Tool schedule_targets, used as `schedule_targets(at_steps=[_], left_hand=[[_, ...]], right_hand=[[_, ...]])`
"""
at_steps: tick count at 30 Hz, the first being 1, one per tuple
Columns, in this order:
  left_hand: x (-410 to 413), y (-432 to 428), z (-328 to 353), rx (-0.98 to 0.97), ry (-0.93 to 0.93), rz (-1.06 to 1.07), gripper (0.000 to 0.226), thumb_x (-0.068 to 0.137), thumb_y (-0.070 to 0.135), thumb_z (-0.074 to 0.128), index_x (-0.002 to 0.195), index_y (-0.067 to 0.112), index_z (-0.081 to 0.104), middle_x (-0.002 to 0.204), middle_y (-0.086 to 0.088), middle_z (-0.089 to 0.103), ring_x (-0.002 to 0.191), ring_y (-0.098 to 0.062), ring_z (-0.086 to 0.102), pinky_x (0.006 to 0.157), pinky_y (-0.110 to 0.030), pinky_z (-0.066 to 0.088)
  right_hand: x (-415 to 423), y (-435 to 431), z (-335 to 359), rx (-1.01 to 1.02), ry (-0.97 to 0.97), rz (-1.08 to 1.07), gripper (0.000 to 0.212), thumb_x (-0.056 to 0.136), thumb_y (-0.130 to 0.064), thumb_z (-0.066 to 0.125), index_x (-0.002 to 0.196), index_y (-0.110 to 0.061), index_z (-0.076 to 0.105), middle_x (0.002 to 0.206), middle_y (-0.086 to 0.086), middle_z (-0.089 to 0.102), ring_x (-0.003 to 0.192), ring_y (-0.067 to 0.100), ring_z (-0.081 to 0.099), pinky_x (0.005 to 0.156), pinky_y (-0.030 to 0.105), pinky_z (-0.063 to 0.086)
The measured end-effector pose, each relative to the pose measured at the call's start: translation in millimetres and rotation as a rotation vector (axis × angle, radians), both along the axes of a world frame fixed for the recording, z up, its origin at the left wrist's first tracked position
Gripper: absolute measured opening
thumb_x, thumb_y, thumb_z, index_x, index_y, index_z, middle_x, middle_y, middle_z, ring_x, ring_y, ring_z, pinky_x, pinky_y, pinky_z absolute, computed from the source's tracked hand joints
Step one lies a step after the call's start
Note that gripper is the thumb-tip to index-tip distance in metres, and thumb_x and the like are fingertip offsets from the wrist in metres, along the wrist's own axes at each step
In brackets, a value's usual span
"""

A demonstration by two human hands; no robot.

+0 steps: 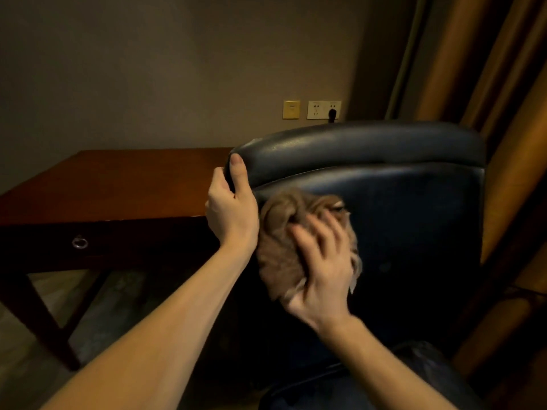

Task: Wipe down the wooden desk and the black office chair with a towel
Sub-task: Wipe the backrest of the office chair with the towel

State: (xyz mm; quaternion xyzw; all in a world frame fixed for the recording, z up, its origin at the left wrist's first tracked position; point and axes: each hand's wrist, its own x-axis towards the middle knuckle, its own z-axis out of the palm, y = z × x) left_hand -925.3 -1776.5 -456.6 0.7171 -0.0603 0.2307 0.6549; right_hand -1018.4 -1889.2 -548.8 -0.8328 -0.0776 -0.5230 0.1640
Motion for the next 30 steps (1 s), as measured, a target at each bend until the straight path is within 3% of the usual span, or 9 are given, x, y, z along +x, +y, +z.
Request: schedule_targets(at_steps=[5,9,12,14,16,18,21,26,30], left_hand=[[4.4,-6.1,2.4,-0.015,-0.064,-0.059,0.049,0.105,0.057,0.038,0.080,0.017,0.049,0.072,0.004,0.055,0.068,-0.010,0.056,0.058,-0.031,0.038],[7.4,-14.2,4.8,-0.047,-0.006,-0.131,0.048,0.104,0.060,0.039,0.078,0.021,0.048,0.071,0.004,0.053,0.068,-0.015,0.055,0.059,-0.034,0.035],[14.9,-19.0,0.0,-0.093,0.034,-0.221,0.055,0.101,0.067,0.040,0.084,0.016,0.054,0.077,-0.005,0.060,0.071,-0.018,0.060,0.062,-0.035,0.041],[21.1,-21.4,-0.4,-0.081,0.070,-0.282,0.071,0.093,0.079,0.040,0.110,0.014,0.063,0.105,-0.007,0.071,0.096,-0.019,0.068,0.081,-0.041,0.054],[24.6,-19.9,3.4,-0.069,0.138,-0.350,0.076,0.092,0.079,0.039,0.132,0.019,0.060,0.129,-0.002,0.067,0.120,-0.019,0.063,0.102,-0.044,0.053],[31.3,-17.2,4.2,-0.104,0.156,-0.425,0.056,0.102,0.063,0.039,0.132,0.021,0.061,0.128,0.001,0.067,0.120,-0.016,0.063,0.100,-0.037,0.054],[38.2,-12.1,1.4,-0.132,0.190,-0.529,0.063,0.099,0.066,0.042,0.139,0.019,0.056,0.133,-0.002,0.065,0.122,-0.017,0.061,0.097,-0.033,0.055],[27.7,-10.3,7.4,-0.109,0.157,-0.519,0.027,0.107,0.053,0.037,0.110,0.036,0.059,0.114,0.019,0.060,0.105,0.007,0.055,0.080,-0.010,0.043],[14.0,-7.8,10.3,-0.122,0.195,-0.542,0.032,0.107,0.053,0.037,0.110,0.032,0.060,0.114,0.010,0.064,0.104,-0.003,0.059,0.082,-0.024,0.047]], right_hand=[[-29.0,-34.0,0.1,-0.410,0.122,0.121,0.050,0.088,-0.047,0.065,0.130,-0.020,0.060,0.130,0.016,0.063,0.122,0.041,0.055,0.104,0.059,0.043],[-38.7,-61.6,73.0,-0.292,0.001,0.014,0.044,0.092,-0.039,0.063,0.130,-0.019,0.055,0.125,0.021,0.064,0.116,0.043,0.056,0.098,0.057,0.048],[-25.1,-64.8,125.9,-0.215,-0.023,-0.114,0.068,0.089,-0.050,0.059,0.148,-0.020,0.044,0.145,0.017,0.052,0.136,0.043,0.042,0.113,0.062,0.033],[0.3,-64.9,137.3,-0.246,0.142,-0.169,0.082,0.086,-0.057,0.053,0.159,-0.028,0.031,0.161,0.008,0.038,0.151,0.041,0.024,0.118,0.071,0.014],[23.7,-56.6,121.9,-0.288,0.264,-0.181,0.083,0.085,-0.059,0.053,0.160,-0.033,0.030,0.168,0.003,0.028,0.156,0.040,0.011,0.118,0.073,0.007],[33.4,-45.7,93.7,-0.239,0.247,-0.170,0.076,0.084,-0.057,0.056,0.154,-0.030,0.045,0.162,0.005,0.039,0.152,0.041,0.023,0.118,0.070,0.014],[24.9,-30.1,51.8,-0.195,0.118,-0.115,0.064,0.082,-0.051,0.064,0.140,-0.022,0.062,0.145,0.010,0.057,0.139,0.044,0.042,0.113,0.067,0.025],[-5.3,-19.5,-29.2,-0.302,0.112,0.002,0.063,0.079,-0.048,0.074,0.135,-0.023,0.060,0.140,0.013,0.059,0.131,0.047,0.047,0.110,0.070,0.028],[-38.5,-22.4,-74.9,-0.446,0.238,0.063,0.045,0.089,-0.045,0.065,0.128,-0.022,0.066,0.135,0.012,0.058,0.125,0.043,0.051,0.111,0.070,0.029]])
